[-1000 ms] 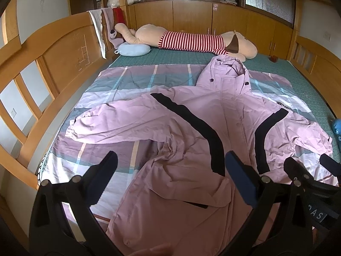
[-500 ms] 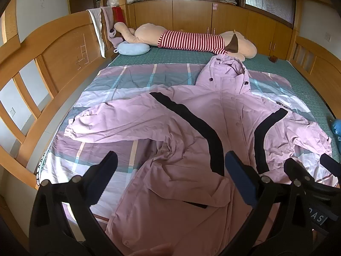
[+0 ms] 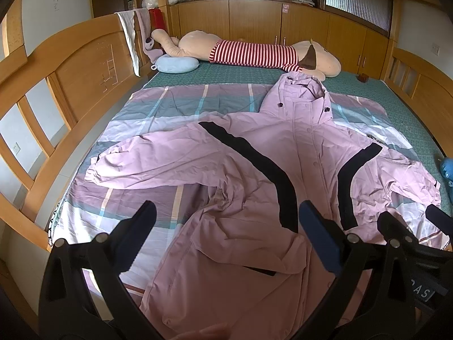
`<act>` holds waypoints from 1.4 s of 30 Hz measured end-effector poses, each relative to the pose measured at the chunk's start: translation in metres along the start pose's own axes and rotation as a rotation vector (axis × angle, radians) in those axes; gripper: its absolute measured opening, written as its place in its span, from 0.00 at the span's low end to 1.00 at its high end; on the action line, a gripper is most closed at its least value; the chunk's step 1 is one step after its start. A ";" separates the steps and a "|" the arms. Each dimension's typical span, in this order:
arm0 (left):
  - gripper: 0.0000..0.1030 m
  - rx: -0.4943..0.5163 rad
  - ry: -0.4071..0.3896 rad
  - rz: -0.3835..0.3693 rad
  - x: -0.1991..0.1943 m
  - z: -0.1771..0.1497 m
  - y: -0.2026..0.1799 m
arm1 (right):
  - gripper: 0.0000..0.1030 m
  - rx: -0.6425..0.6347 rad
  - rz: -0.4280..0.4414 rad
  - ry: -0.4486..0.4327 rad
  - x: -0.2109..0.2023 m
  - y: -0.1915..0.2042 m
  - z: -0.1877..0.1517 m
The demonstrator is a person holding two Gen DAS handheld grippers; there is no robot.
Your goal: Fold large clothes
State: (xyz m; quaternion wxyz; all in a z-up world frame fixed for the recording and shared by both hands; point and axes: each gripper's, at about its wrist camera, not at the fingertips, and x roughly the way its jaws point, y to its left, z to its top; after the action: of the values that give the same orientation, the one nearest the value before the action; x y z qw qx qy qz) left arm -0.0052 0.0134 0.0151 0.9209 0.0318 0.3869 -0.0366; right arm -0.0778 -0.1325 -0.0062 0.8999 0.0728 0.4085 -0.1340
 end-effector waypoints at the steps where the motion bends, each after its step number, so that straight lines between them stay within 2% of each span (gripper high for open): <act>1: 0.98 0.001 -0.001 0.002 0.000 -0.001 -0.001 | 0.99 0.000 0.001 0.000 0.000 0.000 0.000; 36: 0.98 0.012 0.023 0.008 0.016 -0.010 -0.005 | 0.99 0.012 0.017 0.033 0.023 -0.009 -0.006; 39: 0.98 0.014 0.015 -0.001 0.021 -0.008 -0.008 | 0.99 0.030 0.023 0.000 0.022 -0.020 0.000; 42: 0.98 0.034 0.029 0.008 0.040 -0.009 -0.013 | 0.99 0.062 0.025 -0.082 0.028 -0.047 0.017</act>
State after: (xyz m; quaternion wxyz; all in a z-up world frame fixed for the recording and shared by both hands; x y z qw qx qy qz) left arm 0.0156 -0.0004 -0.0201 0.9147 0.0493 0.3992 -0.0390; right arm -0.0626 -0.1867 -0.0170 0.9148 0.1001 0.3661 -0.1382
